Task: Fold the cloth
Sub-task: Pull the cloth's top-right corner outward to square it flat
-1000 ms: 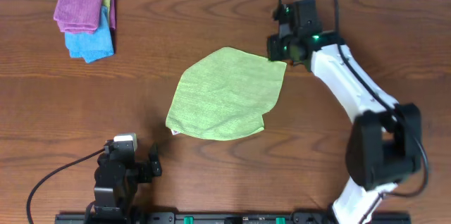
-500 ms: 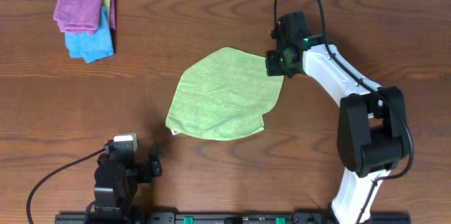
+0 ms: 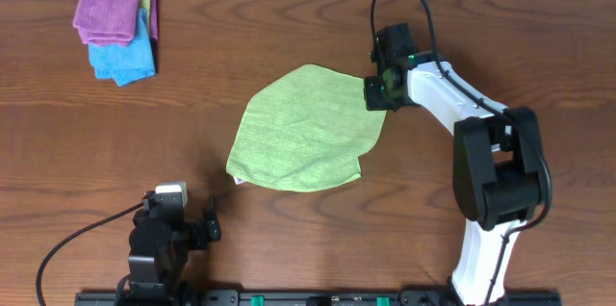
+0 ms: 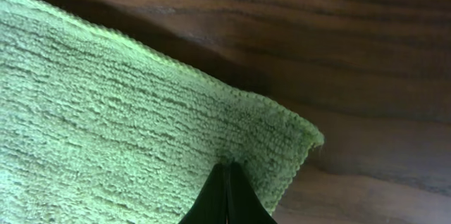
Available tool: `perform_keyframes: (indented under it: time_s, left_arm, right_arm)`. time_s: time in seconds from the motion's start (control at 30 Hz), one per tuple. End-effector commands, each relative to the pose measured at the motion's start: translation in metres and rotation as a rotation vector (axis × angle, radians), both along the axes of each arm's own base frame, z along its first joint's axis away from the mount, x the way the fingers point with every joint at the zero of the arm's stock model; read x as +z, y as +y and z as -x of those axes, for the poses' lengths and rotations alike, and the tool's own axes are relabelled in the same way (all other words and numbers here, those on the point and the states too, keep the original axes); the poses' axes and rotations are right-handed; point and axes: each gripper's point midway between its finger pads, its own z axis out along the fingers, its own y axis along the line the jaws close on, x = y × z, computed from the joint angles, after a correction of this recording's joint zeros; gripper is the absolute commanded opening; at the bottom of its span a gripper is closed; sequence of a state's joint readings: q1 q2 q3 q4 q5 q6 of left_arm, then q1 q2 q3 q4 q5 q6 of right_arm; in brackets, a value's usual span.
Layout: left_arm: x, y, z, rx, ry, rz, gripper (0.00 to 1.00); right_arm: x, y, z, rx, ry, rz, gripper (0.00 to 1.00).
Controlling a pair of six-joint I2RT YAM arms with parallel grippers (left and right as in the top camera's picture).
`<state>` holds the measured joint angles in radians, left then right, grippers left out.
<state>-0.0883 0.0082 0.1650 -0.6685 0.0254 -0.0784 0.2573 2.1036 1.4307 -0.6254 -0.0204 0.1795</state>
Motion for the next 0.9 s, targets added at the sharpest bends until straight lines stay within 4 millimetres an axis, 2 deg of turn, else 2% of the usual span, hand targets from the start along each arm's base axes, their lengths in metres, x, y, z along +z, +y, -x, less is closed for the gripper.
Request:
perform_keyframes:
  time_s: [0.0, 0.17, 0.3, 0.4, 0.5, 0.67, 0.8, 0.87]
  left_arm:
    - [-0.004, 0.001, 0.001, 0.004, 0.01, -0.001, 0.95]
    - [-0.004, 0.001, 0.001, 0.004, 0.01, -0.001, 0.95]
    - [-0.004, 0.001, 0.001, 0.004, 0.01, -0.001, 0.95]
    - [-0.004, 0.001, 0.001, 0.004, 0.01, -0.001, 0.95]
    - [-0.004, 0.001, 0.001, 0.004, 0.01, -0.001, 0.95]
    - [-0.004, 0.001, 0.001, 0.004, 0.01, -0.001, 0.95]
    - [-0.004, 0.001, 0.001, 0.004, 0.01, -0.001, 0.95]
    - [-0.004, 0.001, 0.001, 0.004, 0.01, -0.001, 0.95]
  right_arm:
    - [-0.022, -0.006, 0.001, -0.024, 0.03, 0.03, 0.01]
    - [-0.056, -0.02, -0.01, -0.038, 0.019, 0.078, 0.01]
    - [-0.09, -0.033, -0.01, -0.064, 0.07, 0.092, 0.01]
    - [-0.105, -0.042, -0.017, -0.086, 0.084, 0.097, 0.01]
    - [-0.104, -0.051, -0.034, -0.109, 0.054, 0.113, 0.01]
    - [-0.086, -0.064, -0.062, -0.14, -0.017, 0.136, 0.01]
    - [-0.077, -0.066, -0.065, -0.144, -0.006, 0.139, 0.01]
    - [-0.065, -0.065, -0.065, -0.14, 0.018, 0.144, 0.01]
